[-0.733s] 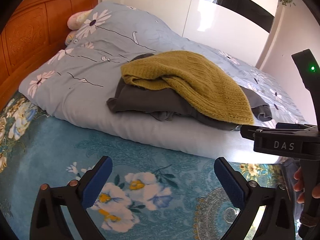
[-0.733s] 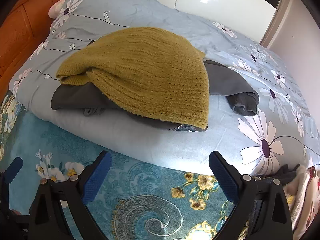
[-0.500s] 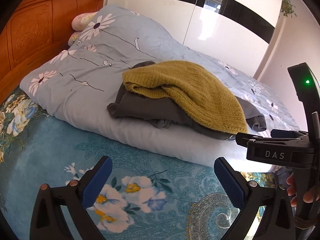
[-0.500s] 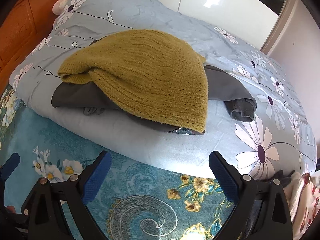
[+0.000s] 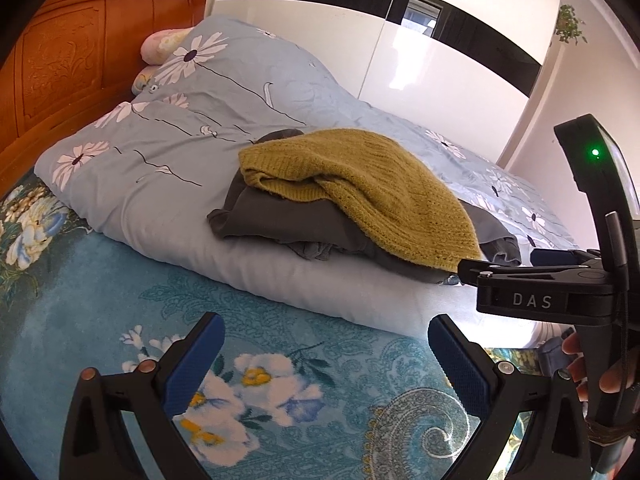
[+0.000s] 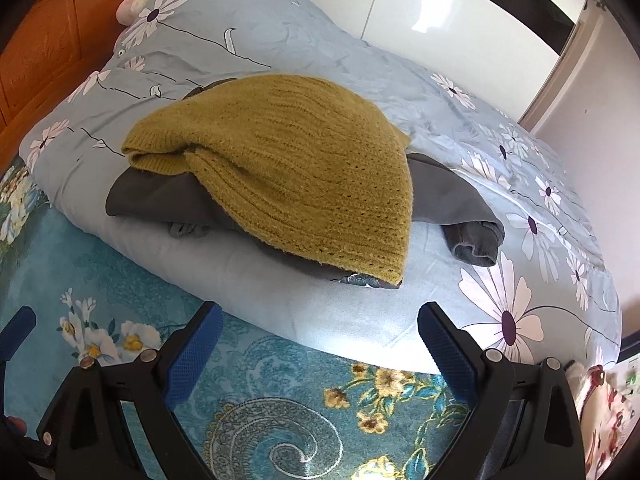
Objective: Fold clothes
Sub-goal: 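Move both tools toward the mustard sweater on the grey pants pile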
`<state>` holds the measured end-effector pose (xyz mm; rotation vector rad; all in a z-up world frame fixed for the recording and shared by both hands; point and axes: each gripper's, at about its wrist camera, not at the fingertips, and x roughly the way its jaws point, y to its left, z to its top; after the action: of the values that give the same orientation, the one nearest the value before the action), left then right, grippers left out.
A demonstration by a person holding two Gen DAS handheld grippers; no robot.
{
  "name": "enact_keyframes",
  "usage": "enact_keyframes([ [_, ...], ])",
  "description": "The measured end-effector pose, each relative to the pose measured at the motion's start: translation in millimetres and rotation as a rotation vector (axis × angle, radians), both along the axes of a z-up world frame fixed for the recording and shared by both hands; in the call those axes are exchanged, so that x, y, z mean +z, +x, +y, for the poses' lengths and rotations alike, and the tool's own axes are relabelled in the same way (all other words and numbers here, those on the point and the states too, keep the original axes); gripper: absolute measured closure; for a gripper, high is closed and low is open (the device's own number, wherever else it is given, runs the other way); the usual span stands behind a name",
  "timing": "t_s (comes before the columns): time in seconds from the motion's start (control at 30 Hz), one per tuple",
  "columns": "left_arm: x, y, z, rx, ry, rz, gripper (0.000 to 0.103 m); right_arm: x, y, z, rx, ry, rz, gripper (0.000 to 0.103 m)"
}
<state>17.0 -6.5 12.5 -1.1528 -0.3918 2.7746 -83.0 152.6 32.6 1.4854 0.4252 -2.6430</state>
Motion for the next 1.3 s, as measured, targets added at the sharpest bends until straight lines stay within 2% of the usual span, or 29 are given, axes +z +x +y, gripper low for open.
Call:
enact_keyframes([
  [0.23, -4.2, 2.4, -0.4, -0.018, 0.018, 0.011, 0.000, -4.8, -0.5, -4.9, 0.025, 0.037, 0.000, 0.005],
  [0.57, -17.5, 0.5, -14.3, 0.026, 0.076, -0.024, 0.000, -14.0, -1.2, -16.3, 0.064, 0.092, -0.005, 0.005],
  [0.97, -32.7, -2.7, -27.7, 0.052, 0.142, -0.066, 0.000, -22.2, -7.9, -23.4, 0.066, 0.098, -0.012, 0.005],
  [1.3, -38.6, -1.8, -32.8, 0.050, 0.157, -0.068, 0.000, -24.8, -10.1, -28.6, 0.073, 0.113, -0.018, 0.005],
])
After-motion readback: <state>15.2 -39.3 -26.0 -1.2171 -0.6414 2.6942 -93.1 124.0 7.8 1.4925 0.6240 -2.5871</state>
